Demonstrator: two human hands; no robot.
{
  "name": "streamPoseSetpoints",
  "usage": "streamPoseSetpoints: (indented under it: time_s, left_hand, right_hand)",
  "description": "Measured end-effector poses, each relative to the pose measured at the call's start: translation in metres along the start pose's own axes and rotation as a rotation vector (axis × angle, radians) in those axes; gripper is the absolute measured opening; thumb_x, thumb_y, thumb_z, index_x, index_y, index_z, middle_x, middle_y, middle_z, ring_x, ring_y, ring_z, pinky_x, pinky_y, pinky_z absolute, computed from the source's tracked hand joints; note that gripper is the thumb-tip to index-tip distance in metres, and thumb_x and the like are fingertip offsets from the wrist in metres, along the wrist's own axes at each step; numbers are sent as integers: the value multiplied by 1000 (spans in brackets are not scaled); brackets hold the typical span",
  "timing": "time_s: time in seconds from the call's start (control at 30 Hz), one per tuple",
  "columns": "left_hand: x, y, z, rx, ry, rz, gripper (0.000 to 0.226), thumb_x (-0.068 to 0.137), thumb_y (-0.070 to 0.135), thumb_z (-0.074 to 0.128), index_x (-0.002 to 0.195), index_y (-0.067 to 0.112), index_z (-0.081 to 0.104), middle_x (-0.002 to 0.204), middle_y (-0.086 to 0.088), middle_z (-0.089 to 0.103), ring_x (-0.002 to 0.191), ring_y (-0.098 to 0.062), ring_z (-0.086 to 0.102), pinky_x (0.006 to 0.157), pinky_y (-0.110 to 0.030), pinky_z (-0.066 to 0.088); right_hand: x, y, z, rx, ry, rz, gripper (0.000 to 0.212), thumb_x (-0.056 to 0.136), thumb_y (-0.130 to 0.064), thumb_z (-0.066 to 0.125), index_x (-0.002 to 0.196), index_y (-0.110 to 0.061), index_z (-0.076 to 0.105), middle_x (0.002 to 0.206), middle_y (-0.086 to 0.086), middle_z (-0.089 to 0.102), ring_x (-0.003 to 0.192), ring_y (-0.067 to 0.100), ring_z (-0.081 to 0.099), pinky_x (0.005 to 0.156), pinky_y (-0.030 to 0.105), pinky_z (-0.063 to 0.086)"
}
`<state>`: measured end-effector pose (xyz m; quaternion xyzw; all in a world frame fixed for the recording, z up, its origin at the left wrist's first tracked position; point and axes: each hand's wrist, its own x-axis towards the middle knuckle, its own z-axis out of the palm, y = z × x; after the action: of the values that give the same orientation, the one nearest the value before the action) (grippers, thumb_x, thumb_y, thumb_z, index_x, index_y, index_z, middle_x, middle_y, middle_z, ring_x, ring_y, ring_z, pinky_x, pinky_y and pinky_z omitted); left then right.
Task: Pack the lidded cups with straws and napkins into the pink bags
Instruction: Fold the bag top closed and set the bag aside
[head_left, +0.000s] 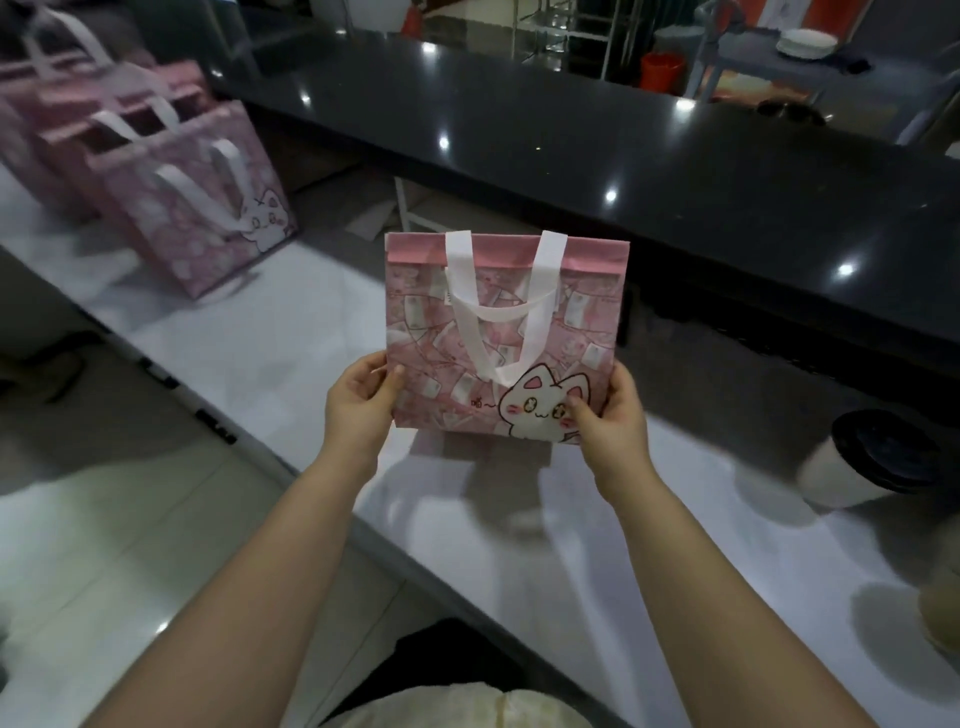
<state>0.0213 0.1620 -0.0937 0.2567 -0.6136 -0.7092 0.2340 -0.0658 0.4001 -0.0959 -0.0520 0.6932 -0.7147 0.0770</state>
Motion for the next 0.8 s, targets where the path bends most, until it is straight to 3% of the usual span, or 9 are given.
streamPoseSetpoints:
  time_s: [0.13,0.33,0.4,0.5,0.7,0.8]
  left_hand:
    - [12,21,-43,-17,117,32,12,95,11,61,100,22,66,87,7,76,79,-7,72,61,-24,56]
    - [39,73,-115,-8,236,117,14,96,12,60,101,23,67,89,7,76,82,-8,72,65,-26,58]
    - [53,94,-145,-12,286,139,14,96,13,60,108,18,66,95,4,75,87,-11,72,73,-32,60]
    - [78,125,-194,-16,335,155,32,95,16,61,126,5,59,116,-11,69,105,-23,67,92,-47,54]
    - [132,190,-303,-48,315,224,14,93,23,64,106,22,68,103,2,74,92,-15,72,79,-39,60]
    - [163,219,-359,-39,313,249,14,93,23,64,105,18,69,96,3,75,83,-14,73,68,-36,62]
  right_hand:
    - [14,-13,50,40,-108,-17,48,92,5,55,124,-30,49,111,-16,64,97,-7,63,73,14,53]
    - [27,-46,147,50,-239,-94,50,92,6,53,129,-28,46,120,-8,63,103,-1,63,76,16,54]
    - [30,-60,186,55,-276,-124,51,92,6,52,124,-34,46,120,-8,62,104,2,63,74,17,54]
    - [34,-82,251,65,-296,-150,51,92,4,53,120,-38,45,116,-11,62,103,4,63,68,18,55]
    - [34,-127,389,75,-294,-235,44,93,-1,56,118,-35,45,111,-13,62,100,5,62,62,16,54]
    - [37,-149,457,80,-289,-295,44,92,-1,57,118,-34,45,111,-12,62,101,6,62,70,23,56]
